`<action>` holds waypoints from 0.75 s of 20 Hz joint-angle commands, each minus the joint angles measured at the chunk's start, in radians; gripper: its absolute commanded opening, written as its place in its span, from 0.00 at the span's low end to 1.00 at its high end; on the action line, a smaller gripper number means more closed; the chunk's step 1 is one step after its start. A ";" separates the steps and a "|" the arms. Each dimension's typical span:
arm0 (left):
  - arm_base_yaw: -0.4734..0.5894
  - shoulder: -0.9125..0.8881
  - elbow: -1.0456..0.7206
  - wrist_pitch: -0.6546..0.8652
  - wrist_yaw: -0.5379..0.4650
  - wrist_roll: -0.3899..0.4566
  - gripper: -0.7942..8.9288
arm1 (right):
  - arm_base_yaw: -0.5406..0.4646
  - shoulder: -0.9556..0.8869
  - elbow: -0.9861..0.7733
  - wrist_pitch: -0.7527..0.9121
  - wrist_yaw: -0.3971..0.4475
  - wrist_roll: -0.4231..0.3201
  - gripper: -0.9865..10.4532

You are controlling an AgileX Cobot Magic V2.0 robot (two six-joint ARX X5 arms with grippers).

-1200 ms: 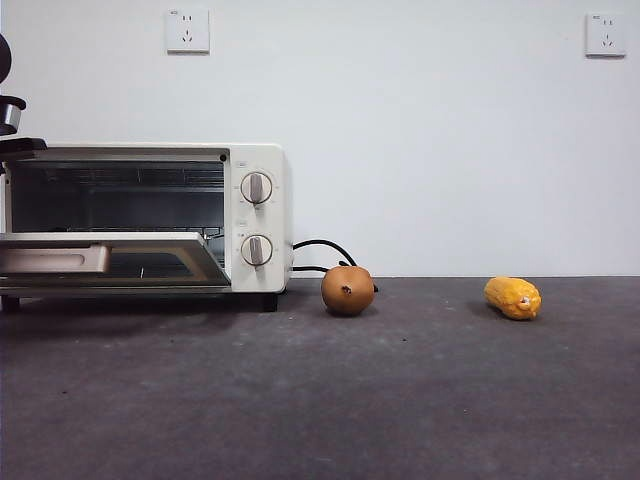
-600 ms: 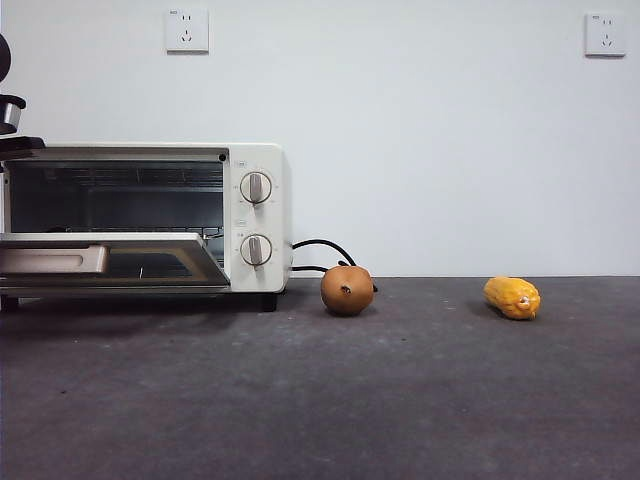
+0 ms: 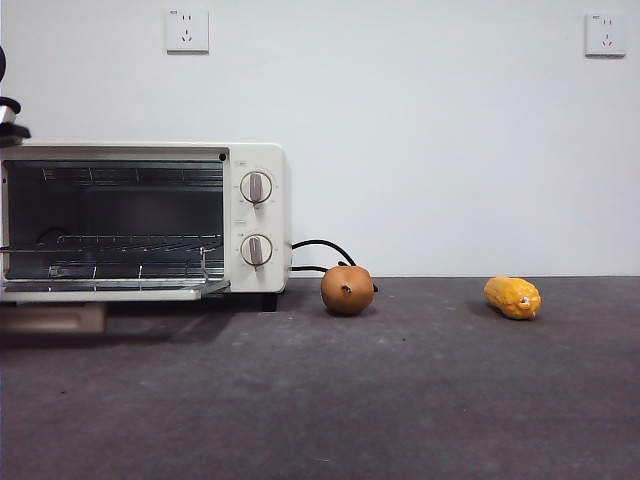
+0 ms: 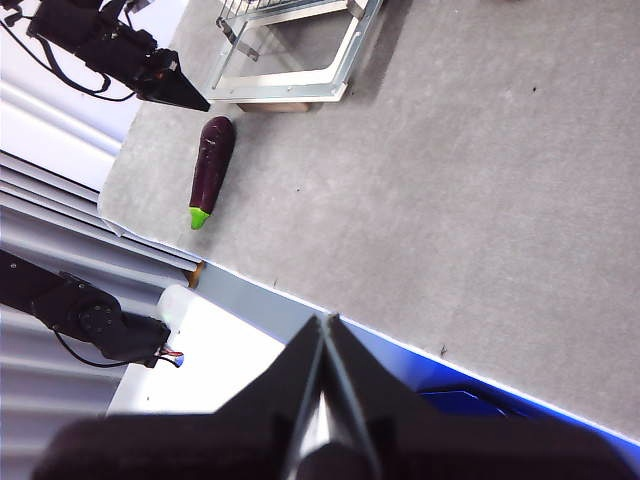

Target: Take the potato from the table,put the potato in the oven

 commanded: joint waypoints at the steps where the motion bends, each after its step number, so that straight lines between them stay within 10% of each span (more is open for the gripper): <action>1: -0.016 -0.071 0.004 0.010 0.051 0.025 0.07 | 0.001 0.005 0.005 0.029 -0.007 0.002 0.08; 9: -0.028 -0.526 0.005 0.063 0.063 0.025 0.07 | 0.042 0.129 0.006 0.462 -0.054 0.257 0.21; 15: -0.030 -0.803 0.005 0.084 0.063 0.026 0.07 | 0.313 0.406 0.189 0.572 0.280 0.303 0.35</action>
